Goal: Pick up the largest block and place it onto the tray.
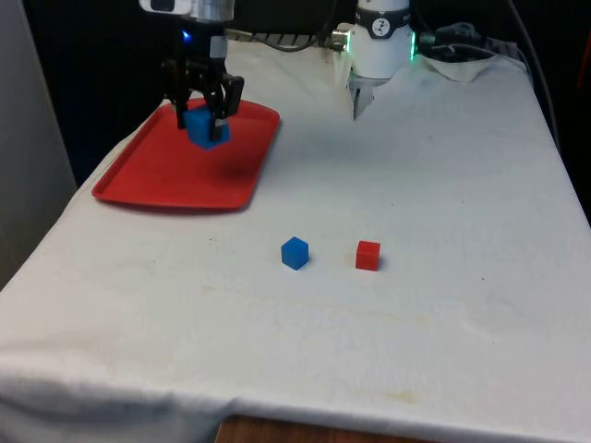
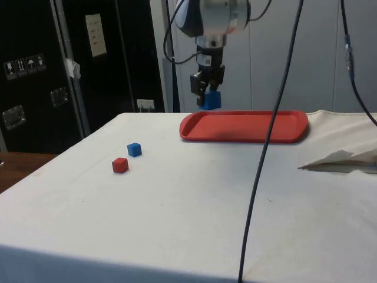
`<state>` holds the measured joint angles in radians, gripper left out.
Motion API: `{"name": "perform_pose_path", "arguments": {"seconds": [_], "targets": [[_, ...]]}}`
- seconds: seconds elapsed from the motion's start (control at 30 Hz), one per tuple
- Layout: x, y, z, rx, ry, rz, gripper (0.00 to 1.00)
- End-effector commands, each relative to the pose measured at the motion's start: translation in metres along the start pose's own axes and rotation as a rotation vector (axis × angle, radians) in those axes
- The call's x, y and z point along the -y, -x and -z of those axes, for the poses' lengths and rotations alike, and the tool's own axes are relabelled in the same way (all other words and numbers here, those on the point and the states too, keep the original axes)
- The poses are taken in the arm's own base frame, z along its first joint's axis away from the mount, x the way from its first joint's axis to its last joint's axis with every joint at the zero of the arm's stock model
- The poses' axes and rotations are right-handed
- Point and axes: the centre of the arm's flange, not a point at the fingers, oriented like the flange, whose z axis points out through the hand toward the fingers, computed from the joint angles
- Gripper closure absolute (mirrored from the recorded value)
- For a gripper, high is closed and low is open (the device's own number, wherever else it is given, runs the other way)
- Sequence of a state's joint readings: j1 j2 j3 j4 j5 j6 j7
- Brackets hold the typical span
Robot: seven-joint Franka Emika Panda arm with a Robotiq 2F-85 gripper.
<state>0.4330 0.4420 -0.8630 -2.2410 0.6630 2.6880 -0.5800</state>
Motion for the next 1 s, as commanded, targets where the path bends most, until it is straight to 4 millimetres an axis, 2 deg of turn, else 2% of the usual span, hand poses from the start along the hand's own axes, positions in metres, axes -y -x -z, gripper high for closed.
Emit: {"name": "perform_pose_path", "arguments": {"seconds": [0.0,0.37,0.4,0.53,0.67,0.7,0.77,0.97], "targets": [[-0.002,0.004,0.002,-0.007,-0.001,0.004,0.83],[-0.019,0.029,-0.011,0.040,0.008,0.041,0.83],[-0.017,0.026,-0.010,0.042,0.005,0.035,0.83],[-0.027,0.037,-0.017,0.062,0.017,0.052,0.83],[-0.036,0.040,-0.019,0.071,0.025,0.052,0.83],[-0.032,0.040,-0.020,0.076,0.027,0.052,0.83],[-0.042,0.042,-0.020,0.074,0.027,0.049,0.83],[-0.052,0.044,-0.026,0.077,0.026,0.042,0.83]]}}
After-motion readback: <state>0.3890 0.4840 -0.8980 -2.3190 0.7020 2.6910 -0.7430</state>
